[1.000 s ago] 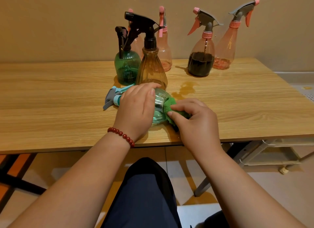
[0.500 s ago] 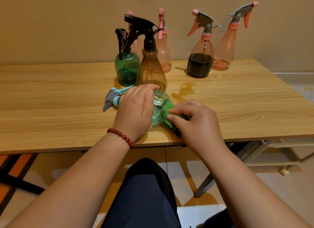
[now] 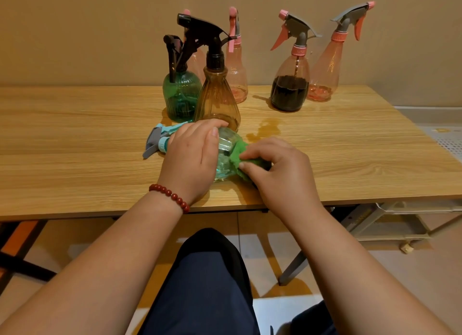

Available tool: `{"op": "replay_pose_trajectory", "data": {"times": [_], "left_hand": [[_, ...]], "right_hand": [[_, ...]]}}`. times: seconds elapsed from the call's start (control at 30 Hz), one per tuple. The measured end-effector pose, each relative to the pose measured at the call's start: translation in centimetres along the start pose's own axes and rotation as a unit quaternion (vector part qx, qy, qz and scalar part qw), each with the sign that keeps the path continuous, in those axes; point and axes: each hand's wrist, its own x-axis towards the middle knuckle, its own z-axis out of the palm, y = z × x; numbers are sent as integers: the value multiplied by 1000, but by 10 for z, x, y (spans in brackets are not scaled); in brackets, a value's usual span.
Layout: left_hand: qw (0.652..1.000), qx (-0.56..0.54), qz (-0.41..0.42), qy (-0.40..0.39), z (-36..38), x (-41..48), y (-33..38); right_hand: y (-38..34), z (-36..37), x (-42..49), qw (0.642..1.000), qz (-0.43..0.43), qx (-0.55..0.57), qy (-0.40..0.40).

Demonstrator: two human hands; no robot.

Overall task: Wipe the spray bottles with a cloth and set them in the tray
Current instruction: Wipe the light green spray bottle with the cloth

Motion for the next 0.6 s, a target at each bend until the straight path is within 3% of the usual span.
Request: {"op": "replay_pose_trajectory", "data": {"times": [0.2, 0.4, 0.6], "left_hand": [[1000, 1, 0, -2, -2, 0, -1], [1000, 5, 1, 0, -2, -1, 0], [1000, 5, -1, 0, -1, -1, 1]], "right_hand": [[7, -13, -1, 982, -66, -138, -109], [2, -18, 9, 1000, -17, 23, -5], [10, -5, 2, 997, -57, -40, -41]]}}
